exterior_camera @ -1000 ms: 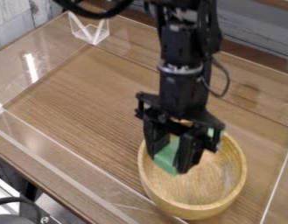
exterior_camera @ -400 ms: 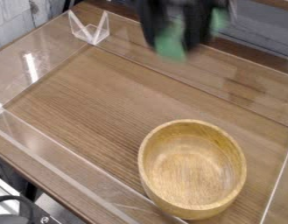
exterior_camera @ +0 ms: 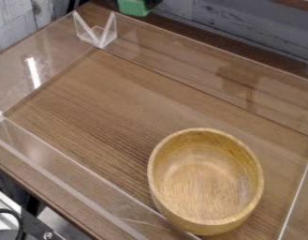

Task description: Remove the green block from inside the brown bowl and put it on the table

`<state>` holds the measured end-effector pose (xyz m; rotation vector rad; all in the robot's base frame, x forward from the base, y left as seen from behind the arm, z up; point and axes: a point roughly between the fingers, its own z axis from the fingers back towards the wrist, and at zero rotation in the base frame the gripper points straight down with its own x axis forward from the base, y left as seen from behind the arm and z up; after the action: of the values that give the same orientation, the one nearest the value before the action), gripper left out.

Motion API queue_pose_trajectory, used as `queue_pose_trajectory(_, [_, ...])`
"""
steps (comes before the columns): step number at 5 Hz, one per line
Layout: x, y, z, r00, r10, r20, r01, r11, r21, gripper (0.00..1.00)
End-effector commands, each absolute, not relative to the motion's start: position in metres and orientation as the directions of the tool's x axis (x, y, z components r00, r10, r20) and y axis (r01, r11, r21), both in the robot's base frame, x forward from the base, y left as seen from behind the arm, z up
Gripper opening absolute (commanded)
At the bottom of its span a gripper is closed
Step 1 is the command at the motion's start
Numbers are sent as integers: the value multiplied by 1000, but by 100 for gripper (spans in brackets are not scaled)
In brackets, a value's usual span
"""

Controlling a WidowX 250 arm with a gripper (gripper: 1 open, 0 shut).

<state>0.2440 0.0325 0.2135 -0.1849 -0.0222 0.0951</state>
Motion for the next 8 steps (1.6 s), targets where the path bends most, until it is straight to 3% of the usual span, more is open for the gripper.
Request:
queue_pose_trajectory(1, [246,33,219,993,95,71,-79,978,-194,0])
queue_pose_trajectory(6, [257,22,147,989,-33,145,64,975,-211,0])
queue_pose_trajectory(8, [256,-29,113,977,-142,160,170,969,-180,0])
